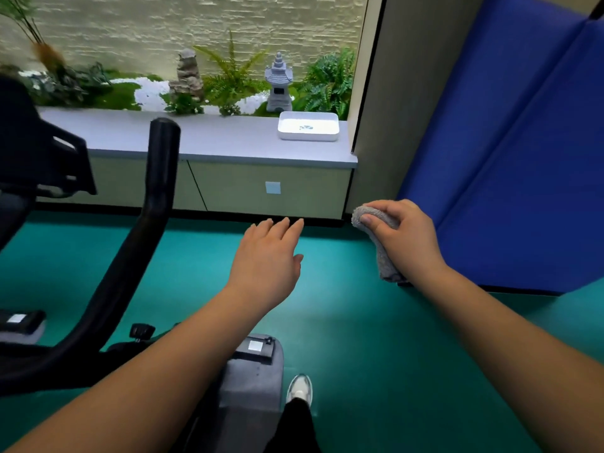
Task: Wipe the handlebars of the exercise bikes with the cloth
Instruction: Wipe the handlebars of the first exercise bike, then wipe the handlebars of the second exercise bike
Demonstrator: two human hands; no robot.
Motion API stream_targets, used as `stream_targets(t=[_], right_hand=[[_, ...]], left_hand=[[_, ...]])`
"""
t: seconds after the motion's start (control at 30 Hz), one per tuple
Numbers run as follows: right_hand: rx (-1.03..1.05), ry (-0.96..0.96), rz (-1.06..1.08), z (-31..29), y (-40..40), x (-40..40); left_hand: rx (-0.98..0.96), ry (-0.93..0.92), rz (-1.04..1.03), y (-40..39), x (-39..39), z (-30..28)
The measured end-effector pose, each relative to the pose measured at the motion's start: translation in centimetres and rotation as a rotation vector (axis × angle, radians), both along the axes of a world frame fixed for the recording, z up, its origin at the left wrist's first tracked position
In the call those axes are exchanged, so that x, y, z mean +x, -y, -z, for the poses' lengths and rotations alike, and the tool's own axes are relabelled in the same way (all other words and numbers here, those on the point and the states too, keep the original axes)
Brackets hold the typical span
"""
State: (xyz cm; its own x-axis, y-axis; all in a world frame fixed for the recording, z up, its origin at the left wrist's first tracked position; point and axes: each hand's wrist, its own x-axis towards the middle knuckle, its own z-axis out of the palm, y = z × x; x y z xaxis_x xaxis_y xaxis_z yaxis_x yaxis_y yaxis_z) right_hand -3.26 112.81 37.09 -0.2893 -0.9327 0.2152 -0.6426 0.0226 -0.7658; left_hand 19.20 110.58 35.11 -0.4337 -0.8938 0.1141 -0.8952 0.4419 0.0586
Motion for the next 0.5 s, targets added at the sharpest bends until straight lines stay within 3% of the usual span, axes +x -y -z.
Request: stream_targets(t=[0.5], right_hand=[[0.122, 0.047, -0.027, 3.6, 18.6, -6.2]], left_hand=[[0.167, 0.061, -0.076, 16.6, -6.5, 6.1]])
